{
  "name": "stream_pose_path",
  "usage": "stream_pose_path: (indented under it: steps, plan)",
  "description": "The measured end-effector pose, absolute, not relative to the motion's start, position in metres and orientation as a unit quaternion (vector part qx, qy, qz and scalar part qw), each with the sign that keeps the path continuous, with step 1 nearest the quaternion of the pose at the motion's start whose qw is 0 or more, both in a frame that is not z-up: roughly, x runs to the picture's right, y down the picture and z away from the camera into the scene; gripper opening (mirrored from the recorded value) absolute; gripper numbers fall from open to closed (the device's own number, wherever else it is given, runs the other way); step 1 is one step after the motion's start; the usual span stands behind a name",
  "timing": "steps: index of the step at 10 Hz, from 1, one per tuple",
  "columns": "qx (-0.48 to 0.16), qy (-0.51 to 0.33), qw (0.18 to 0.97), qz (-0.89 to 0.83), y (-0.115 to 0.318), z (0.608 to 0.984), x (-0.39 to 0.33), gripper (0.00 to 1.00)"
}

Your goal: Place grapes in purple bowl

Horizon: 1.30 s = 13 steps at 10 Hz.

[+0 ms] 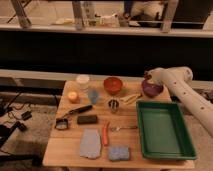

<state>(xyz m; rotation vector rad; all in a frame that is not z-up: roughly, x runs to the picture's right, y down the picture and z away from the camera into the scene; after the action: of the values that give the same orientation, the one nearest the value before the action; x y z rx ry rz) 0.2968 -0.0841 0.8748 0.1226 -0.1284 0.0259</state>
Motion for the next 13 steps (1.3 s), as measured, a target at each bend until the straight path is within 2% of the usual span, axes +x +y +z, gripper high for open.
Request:
stream_pose_path:
  steps: [12,13]
  plan:
    - [0.069,-0.051,0.996,0.016,-0.085,0.8866,0.3027,0.06]
    - [0.068,-0.051,0.996,0.016,-0.0842,0.8873,0.3027,0.21]
